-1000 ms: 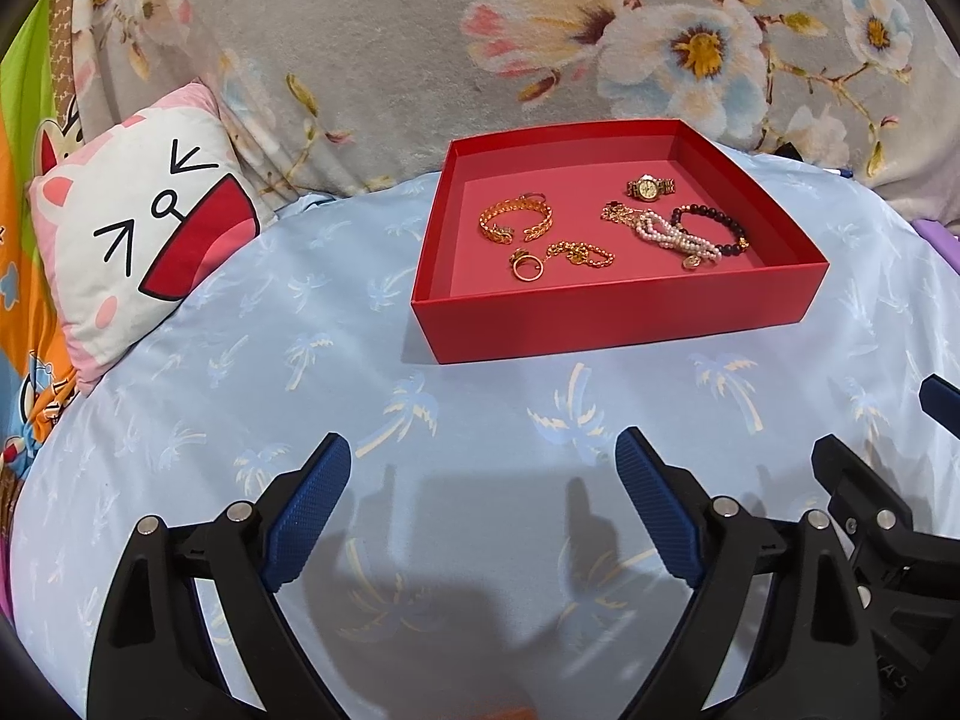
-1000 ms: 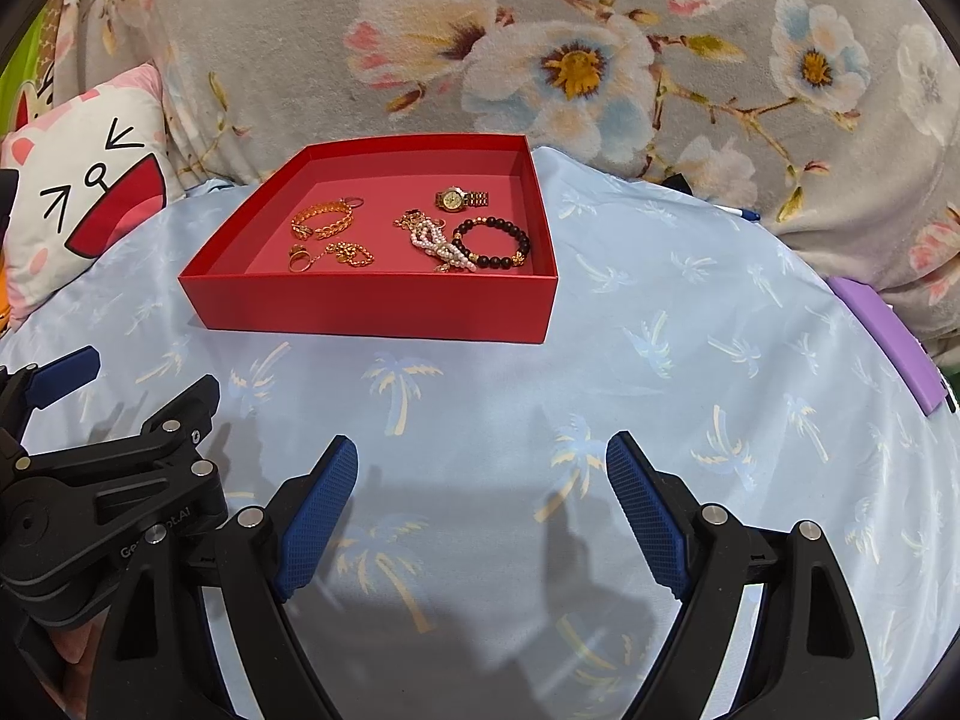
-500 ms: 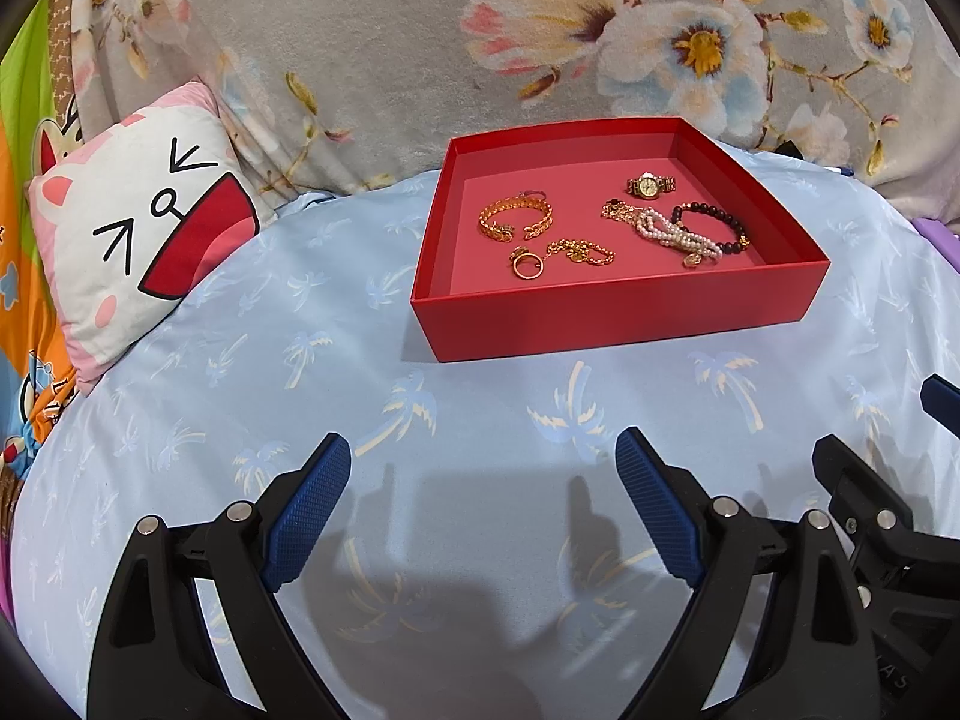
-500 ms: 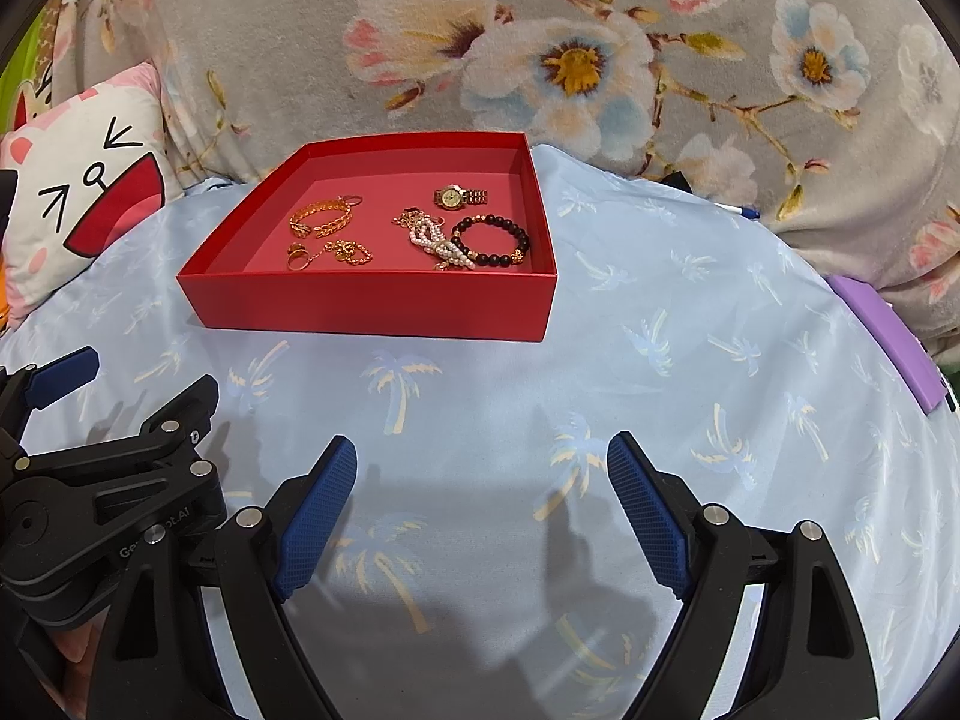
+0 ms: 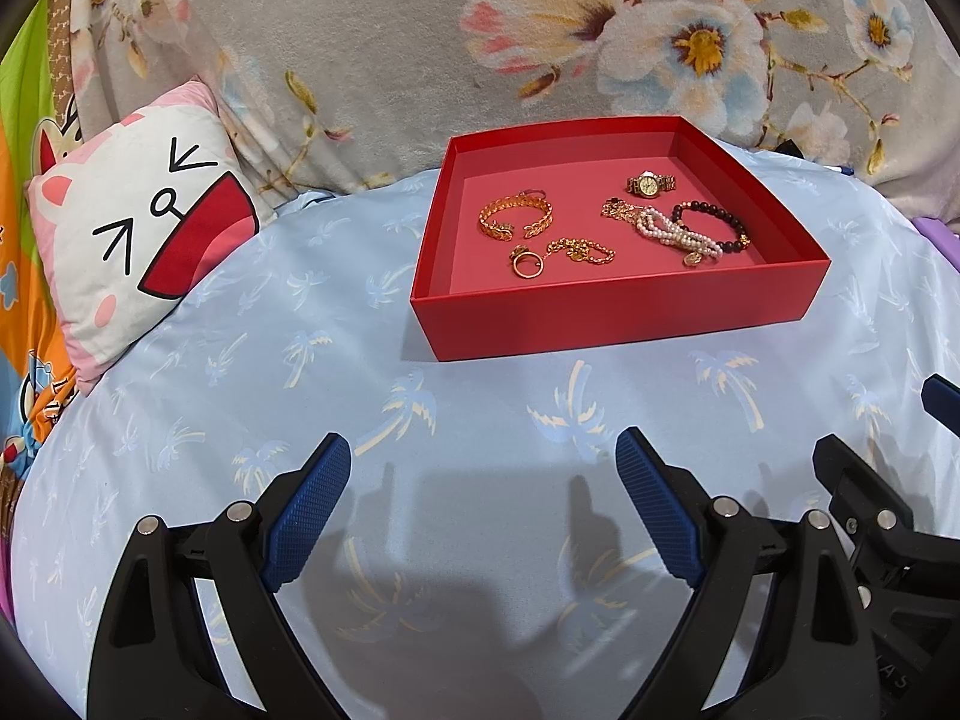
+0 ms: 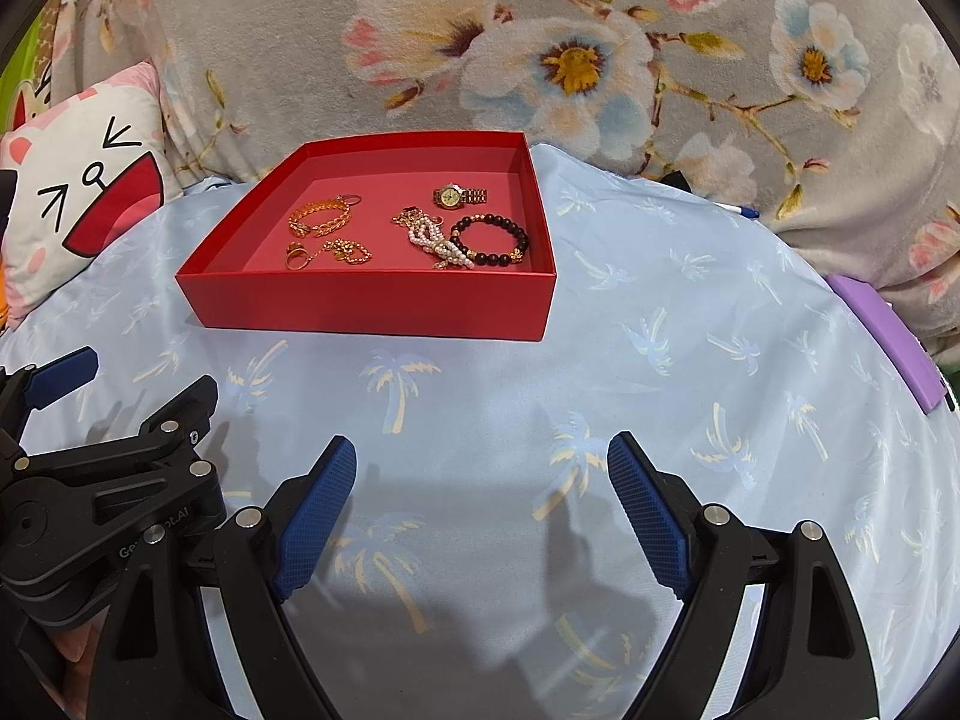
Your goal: Organize jewelry
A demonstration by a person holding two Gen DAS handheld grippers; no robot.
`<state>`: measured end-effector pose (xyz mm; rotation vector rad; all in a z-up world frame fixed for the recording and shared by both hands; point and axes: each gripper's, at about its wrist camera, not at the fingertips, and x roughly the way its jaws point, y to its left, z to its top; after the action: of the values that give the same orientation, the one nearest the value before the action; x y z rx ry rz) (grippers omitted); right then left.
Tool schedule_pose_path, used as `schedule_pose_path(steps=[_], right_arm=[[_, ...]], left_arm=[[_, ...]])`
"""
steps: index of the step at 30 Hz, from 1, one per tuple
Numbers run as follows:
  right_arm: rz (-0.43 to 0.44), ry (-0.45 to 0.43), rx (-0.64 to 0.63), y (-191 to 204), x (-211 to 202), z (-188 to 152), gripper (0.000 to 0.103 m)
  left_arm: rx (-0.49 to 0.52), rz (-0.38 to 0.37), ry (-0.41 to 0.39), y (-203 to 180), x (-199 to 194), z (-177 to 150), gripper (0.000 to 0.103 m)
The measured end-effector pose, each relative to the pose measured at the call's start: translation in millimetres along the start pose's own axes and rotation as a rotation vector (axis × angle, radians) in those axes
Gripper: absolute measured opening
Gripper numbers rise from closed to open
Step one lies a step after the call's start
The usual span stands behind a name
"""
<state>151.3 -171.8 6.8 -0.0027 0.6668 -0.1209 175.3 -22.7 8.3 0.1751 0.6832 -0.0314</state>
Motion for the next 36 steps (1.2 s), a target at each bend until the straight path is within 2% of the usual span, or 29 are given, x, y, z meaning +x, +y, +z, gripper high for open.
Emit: schedule_pose_path(steps=[36], right_arm=[[-0.001,-0.001,0.001,-2.4,0.2,-0.1,0.084]], left_arm=[[0.009,0.016,-0.017,-1.9,-4.7,-1.0,0.087]])
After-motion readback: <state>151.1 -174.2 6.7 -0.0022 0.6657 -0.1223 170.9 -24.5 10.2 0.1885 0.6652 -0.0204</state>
